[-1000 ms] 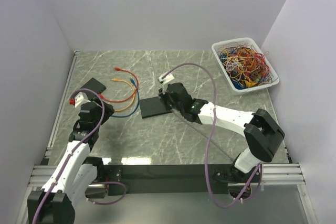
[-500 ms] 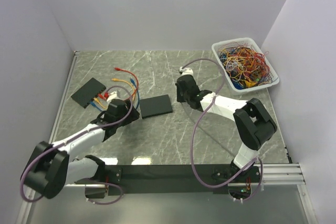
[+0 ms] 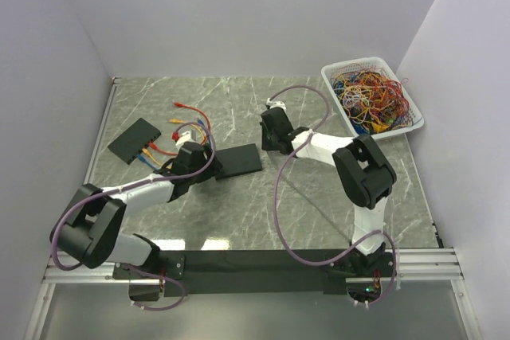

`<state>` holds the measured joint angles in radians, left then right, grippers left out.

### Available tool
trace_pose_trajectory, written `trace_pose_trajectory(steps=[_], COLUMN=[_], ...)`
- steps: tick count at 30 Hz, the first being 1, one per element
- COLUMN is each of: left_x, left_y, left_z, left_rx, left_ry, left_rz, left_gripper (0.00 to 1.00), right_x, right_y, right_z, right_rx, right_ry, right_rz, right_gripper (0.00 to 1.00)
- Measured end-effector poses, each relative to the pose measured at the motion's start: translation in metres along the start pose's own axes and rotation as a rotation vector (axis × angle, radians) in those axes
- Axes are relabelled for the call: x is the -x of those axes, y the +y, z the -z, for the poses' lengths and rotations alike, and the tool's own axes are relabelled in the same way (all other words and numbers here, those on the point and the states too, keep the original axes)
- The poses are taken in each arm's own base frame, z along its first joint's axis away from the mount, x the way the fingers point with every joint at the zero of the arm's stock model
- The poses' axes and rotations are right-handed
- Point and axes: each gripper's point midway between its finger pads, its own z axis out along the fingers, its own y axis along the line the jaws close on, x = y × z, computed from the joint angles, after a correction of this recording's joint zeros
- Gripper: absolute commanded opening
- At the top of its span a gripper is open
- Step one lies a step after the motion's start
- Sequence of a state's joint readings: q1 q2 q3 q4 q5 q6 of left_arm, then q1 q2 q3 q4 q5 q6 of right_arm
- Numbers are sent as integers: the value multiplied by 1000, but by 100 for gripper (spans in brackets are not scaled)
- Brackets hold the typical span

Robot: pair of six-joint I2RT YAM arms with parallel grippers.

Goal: Insert the plug into the switch port

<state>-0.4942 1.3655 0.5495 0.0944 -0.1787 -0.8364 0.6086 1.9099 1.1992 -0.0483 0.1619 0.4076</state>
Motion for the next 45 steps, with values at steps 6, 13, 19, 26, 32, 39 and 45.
trace_pose_trajectory(steps=[6, 13, 19, 26, 32, 39, 45], left_x=[-11, -34, -52, -64, -68, -56, -42], left_y=[-12, -31, -37, -30, -19, -19, -14], left_z=[-4, -2, 7, 23, 36, 59, 72], left_rx=[-26, -64, -71, -83, -77, -111, -96], left_ry=[25, 64, 76, 84, 88, 59, 9], left_rz=[-2, -22, -39, -19, -3, 13, 3], left_gripper=[72, 72, 72, 72, 72, 72, 77], right_x=[-12, -19, -11, -2, -11, -9, 28], right_y=[5, 17, 38, 82, 89, 59, 33], right_z=[-18, -19, -23, -27, -27, -22, 6], right_rx=[11, 36, 31, 74, 78, 14, -37], right_ry=[49, 66, 39, -6, 12, 29, -48], right_rz=[-1, 4, 51, 110, 140, 149, 113], right_gripper=[0, 0, 0, 0, 0, 0, 0])
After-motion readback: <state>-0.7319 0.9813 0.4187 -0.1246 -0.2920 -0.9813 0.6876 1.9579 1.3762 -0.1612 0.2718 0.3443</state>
